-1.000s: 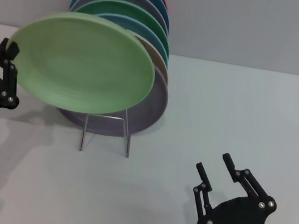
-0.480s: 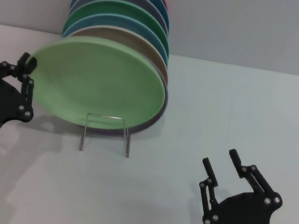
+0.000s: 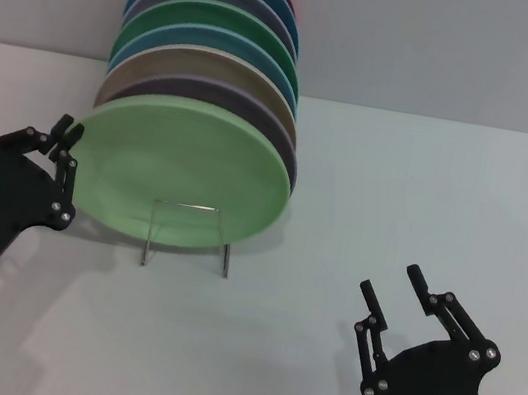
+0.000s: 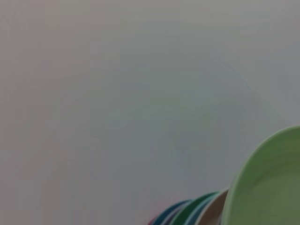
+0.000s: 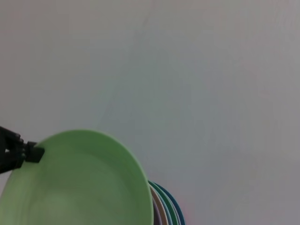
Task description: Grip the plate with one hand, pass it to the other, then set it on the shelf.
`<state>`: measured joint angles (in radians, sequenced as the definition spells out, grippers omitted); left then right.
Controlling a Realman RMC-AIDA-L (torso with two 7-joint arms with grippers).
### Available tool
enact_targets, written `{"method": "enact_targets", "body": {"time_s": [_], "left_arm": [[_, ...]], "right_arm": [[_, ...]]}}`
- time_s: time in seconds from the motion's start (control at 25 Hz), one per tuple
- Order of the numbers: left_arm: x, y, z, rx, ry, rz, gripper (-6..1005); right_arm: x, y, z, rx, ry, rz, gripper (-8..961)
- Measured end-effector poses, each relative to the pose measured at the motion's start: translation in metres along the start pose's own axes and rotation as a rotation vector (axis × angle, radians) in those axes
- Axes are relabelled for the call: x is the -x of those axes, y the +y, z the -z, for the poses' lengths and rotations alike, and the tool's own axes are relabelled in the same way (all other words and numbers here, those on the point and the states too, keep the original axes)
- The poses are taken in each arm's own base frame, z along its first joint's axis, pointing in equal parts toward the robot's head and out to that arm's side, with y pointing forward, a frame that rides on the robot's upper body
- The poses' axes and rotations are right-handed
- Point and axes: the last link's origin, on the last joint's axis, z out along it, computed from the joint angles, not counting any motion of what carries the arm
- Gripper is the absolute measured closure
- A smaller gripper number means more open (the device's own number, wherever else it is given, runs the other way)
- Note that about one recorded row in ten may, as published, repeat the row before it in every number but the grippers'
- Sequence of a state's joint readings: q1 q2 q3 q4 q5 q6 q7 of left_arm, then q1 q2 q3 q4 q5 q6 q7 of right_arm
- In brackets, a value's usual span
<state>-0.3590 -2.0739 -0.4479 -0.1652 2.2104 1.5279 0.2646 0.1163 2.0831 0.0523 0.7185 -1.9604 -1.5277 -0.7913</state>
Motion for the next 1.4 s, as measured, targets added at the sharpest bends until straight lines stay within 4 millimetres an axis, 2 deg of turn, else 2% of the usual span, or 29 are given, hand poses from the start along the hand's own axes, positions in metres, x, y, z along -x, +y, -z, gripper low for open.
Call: {"method": "enact_targets", "body": {"time_s": [0.8, 1.04, 1.24, 1.4], "left_arm": [[0.001, 0.004, 0.004, 0.021, -0.009, -0.022, 891], [-0.016, -0.005, 0.025, -0.056, 0.098, 0.001, 881], [-0.02, -0.009, 0.043, -0.095, 0.122, 0.118, 716], [-0.018, -0.022, 0.049, -0.163, 0.128, 0.314, 547]], "right_arm": [[-0.002, -0.001, -0.002, 0.009, -0.002, 0.007, 584], [-0.006, -0.009, -0.005, -0.023, 0.006, 0.018, 583], [-0.009, -0.026, -0.008, -0.111, 0.001, -0.021, 583], [-0.016, -0.047, -0.009, -0.184, -0.021, -0.069, 584]]}}
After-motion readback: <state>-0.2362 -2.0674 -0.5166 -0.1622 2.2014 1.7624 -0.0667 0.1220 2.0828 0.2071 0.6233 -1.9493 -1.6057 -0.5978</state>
